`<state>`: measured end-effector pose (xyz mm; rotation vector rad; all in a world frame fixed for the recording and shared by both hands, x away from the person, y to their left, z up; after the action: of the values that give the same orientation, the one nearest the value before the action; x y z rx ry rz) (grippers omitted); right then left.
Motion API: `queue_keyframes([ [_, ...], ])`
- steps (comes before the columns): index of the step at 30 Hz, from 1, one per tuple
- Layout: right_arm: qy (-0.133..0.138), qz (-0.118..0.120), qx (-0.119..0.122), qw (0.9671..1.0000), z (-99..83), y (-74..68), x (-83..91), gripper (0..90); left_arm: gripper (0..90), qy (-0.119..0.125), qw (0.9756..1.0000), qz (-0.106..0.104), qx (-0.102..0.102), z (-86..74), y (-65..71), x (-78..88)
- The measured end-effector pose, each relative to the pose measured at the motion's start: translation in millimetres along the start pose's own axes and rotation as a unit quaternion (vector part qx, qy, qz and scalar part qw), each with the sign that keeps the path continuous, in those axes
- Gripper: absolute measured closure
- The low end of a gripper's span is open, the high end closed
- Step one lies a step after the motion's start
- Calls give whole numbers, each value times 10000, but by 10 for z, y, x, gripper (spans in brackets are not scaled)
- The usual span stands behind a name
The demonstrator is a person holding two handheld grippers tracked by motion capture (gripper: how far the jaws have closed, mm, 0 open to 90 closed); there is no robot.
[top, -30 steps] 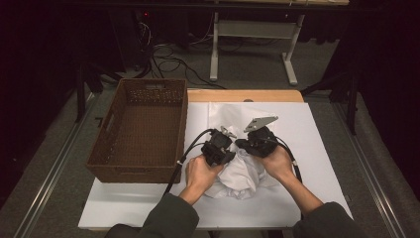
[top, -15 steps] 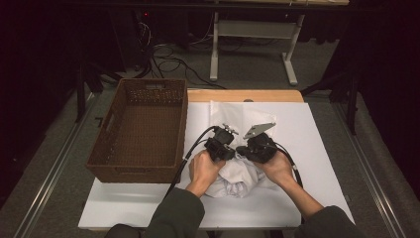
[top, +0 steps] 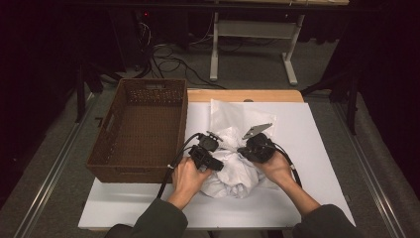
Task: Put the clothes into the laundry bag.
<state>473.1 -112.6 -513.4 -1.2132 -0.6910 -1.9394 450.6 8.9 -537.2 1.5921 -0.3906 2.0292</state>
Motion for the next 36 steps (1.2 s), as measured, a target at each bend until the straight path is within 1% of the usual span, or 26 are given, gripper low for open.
queue_keyframes([
  [1,-2,3,-5,10000,2,0,-1,898,375,-22,9999,-113,78,15,8,-56],
  [2,-5,-1,-8,10000,4,1,-2,899,426,14,9997,-247,82,31,26,-83],
  [3,-8,-7,-10,10000,5,3,1,899,502,86,9995,-291,41,44,37,-83],
  [5,23,-20,-30,10000,12,11,16,899,663,292,9993,-228,-59,64,48,-33],
  [6,37,-2,-58,10000,13,13,30,899,746,414,9988,-254,-94,70,55,6],
  [7,105,7,-54,9999,28,17,46,899,795,469,9984,-276,-125,67,59,47],
  [8,141,9,-46,9999,38,20,70,899,820,539,9979,-307,-165,68,70,86],
  [9,176,33,-72,9998,51,14,98,899,830,598,9975,-306,-229,68,85,124],
  [11,261,9,-17,9997,93,10,158,899,842,707,9965,-277,-337,72,130,216],
  [12,296,21,-56,9995,113,-4,182,899,845,760,9961,-280,-356,77,149,249],
  [14,313,5,-4,9995,139,-16,215,899,850,872,9947,-302,-455,81,205,350],
  [17,369,43,26,9993,187,-63,252,899,853,1021,9927,-261,-591,87,271,517],
  [18,375,45,81,9993,201,-75,265,899,853,1055,9920,-245,-648,88,288,564],
  [19,424,50,82,9991,224,-86,278,899,853,1062,9916,-221,-706,89,300,602],
  [21,481,90,96,9988,252,-99,307,899,854,1066,9910,-173,-787,103,313,633],
  [22,530,90,128,9985,267,-97,317,899,854,1022,9912,-212,-813,108,317,624],
  [23,542,88,70,9985,269,-95,330,899,855,991,9915,-248,-809,122,323,593],
  [24,578,95,81,9982,270,-88,341,899,855,901,9920,-272,-845,131,325,549],
  [26,631,116,40,9979,260,-78,371,899,856,763,9932,-300,-823,173,331,430],
  [27,652,143,-4,9978,256,-81,388,900,856,758,9936,-338,-761,212,337,364],
  [28,668,143,-18,9977,249,-81,403,900,856,699,9943,-312,-745,245,323,302],
  [30,680,150,51,9976,234,-88,423,900,857,673,9953,-368,-591,326,313,184],
  [31,670,145,69,9976,229,-90,429,900,857,616,9959,-372,-539,375,291,114],
  [32,685,147,92,9975,225,-95,436,900,857,617,9964,-349,-459,419,271,67],
  [34,711,168,106,9973,215,-114,443,900,856,653,9968,-358,-294,495,225,8],
  [36,680,177,119,9975,192,-132,429,900,854,665,9970,-348,-203,538,180,-11],
])
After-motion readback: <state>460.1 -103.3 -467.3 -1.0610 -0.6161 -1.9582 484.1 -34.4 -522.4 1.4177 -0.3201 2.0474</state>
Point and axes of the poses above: each handheld gripper's, and its own axes: x roughly backward along the jaws, z roughly out of its top, y roughly to its right, the point moved 9 cm from there along -x, roughly forward along the jaws, and after that the axes turned 12 degrees about -y, right-handed, at the moved point
